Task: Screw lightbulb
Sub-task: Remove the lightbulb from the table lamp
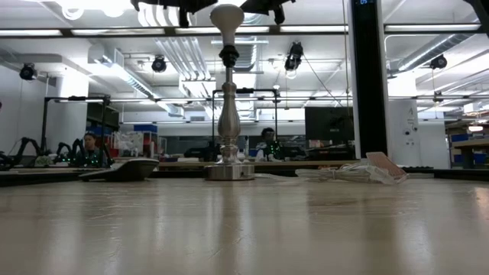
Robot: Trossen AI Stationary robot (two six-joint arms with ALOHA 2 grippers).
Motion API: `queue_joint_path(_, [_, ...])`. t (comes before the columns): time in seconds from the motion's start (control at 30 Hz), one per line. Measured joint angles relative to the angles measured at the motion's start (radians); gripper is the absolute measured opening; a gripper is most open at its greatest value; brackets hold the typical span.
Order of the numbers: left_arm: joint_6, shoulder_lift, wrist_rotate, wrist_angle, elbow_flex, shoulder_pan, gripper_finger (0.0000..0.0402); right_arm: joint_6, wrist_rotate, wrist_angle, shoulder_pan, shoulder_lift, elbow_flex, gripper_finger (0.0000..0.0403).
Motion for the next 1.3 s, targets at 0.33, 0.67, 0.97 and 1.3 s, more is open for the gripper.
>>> queue_joint_path(0.33, [0.011,0.014,-0.01,-0.087,-0.001,0.051,0.0,0.063,-0.019,0.048,-0.008,-0.008,0.003,0.0])
queue_joint_path(0.67, [-0.004,0.034,0.017,-0.089,-0.001,0.018,0.0,0.015,-0.024,0.03,-0.005,0.027,0.001,0.0])
queue_joint_path(0.97, [-0.061,0.033,0.059,-0.103,-0.001,0.002,0.0,-0.012,-0.027,0.022,-0.014,0.047,0.001,0.0])
queue_joint_path(1.3, [-0.161,0.033,0.072,-0.085,-0.001,-0.012,0.0,-0.025,-0.023,0.024,-0.041,0.05,-0.004,0.0])
